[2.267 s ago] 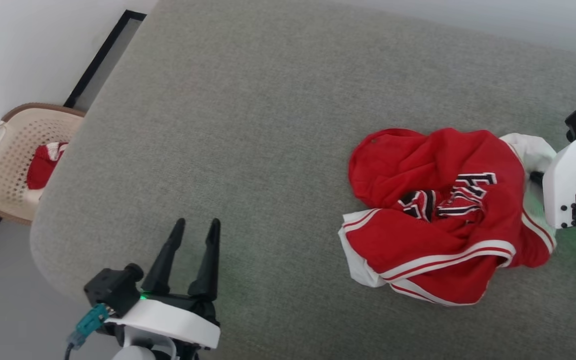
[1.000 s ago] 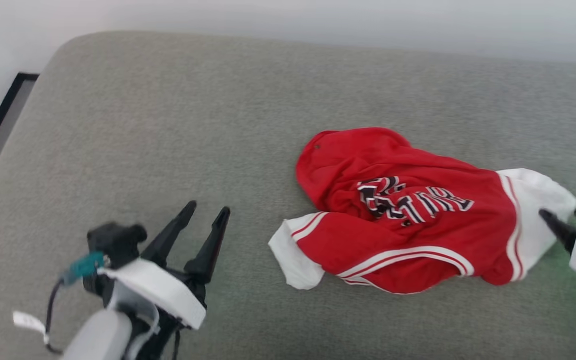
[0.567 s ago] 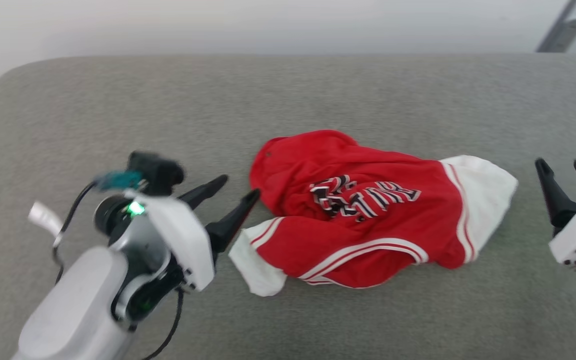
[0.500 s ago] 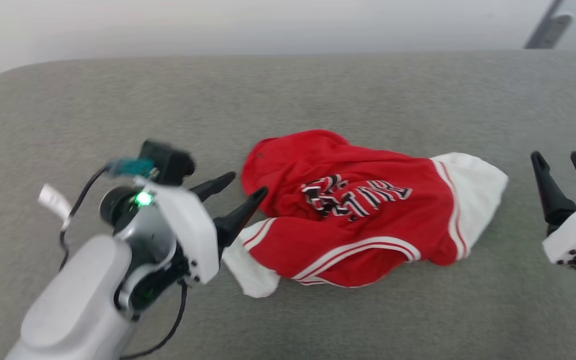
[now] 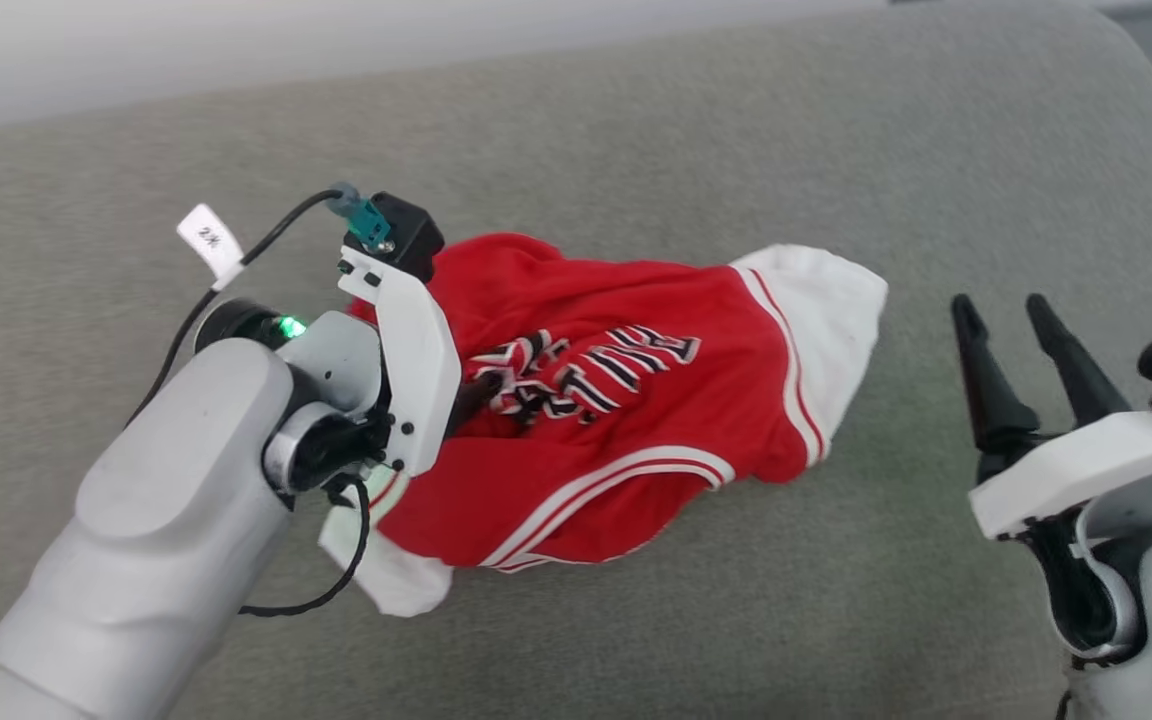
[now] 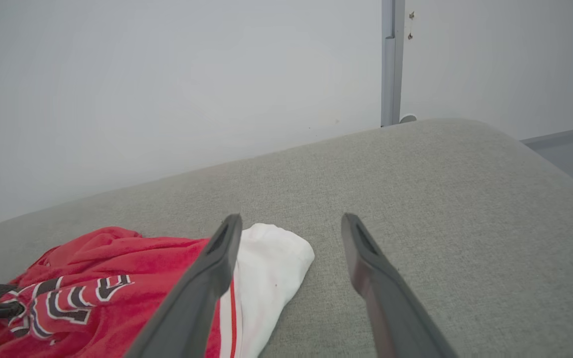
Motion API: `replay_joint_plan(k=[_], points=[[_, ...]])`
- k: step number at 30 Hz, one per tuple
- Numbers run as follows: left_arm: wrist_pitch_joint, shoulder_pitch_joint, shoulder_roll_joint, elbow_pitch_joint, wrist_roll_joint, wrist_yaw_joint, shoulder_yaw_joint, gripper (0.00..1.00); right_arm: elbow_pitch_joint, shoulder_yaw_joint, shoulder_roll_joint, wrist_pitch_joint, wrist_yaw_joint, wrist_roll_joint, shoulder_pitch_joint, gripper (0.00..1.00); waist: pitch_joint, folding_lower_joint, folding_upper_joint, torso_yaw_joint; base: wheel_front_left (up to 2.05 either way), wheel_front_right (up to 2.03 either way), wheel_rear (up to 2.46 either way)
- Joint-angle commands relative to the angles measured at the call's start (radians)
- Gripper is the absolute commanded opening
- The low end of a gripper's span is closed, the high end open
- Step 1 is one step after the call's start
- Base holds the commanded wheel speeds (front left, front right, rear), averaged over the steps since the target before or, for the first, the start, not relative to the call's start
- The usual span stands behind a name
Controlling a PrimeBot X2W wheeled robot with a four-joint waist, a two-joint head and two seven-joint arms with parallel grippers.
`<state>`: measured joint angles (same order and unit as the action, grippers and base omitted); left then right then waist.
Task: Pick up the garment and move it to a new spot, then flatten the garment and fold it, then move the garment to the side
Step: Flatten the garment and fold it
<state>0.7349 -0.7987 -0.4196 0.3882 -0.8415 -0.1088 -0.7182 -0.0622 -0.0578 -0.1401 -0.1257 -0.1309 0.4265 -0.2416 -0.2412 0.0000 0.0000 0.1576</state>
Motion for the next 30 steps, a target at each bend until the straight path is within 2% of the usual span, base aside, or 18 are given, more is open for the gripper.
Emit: replay_joint_plan(k=[1,4,11,12,13,23,30], points=[[0.028,-0.020,0.005,0.048,0.024,0.013,-0.019,1.00,0.004,0.010,0.004,0.010,0.000,0.007,-0.015,1.00,-0.038,0.0000,0.0000,0.039,0.00,0.00,0.00],[0.070,-0.052,0.010,0.142,0.068,0.029,-0.061,1.00,0.001,0.033,0.015,0.017,0.000,0.037,-0.023,1.00,-0.059,0.0000,0.0000,0.060,0.00,0.00,0.00],[0.099,-0.061,0.041,0.302,0.100,0.014,-0.124,1.00,-0.012,0.059,0.006,0.043,0.000,0.058,-0.044,1.00,-0.082,0.0000,0.0000,0.077,0.00,0.00,0.00],[0.095,-0.062,0.046,0.318,0.095,0.008,-0.128,0.29,-0.014,0.062,0.004,0.047,0.000,0.061,-0.048,1.00,-0.084,0.0000,0.0000,0.077,0.00,0.00,0.00],[0.086,-0.069,0.047,0.332,0.096,0.005,-0.131,0.00,-0.015,0.063,0.003,0.051,0.000,0.064,-0.051,1.00,-0.086,0.0000,0.0000,0.077,0.00,0.00,0.00],[0.003,-0.232,-0.016,0.307,0.123,-0.018,-0.149,0.00,-0.026,0.041,-0.005,0.071,0.000,0.070,-0.034,1.00,-0.064,0.0000,0.0000,0.053,0.00,0.00,0.00],[-0.154,-0.380,-0.053,0.254,0.168,-0.020,-0.249,0.00,-0.013,0.048,0.003,0.059,0.000,0.073,-0.024,1.00,-0.061,0.0000,0.0000,0.060,0.00,0.00,0.00]])
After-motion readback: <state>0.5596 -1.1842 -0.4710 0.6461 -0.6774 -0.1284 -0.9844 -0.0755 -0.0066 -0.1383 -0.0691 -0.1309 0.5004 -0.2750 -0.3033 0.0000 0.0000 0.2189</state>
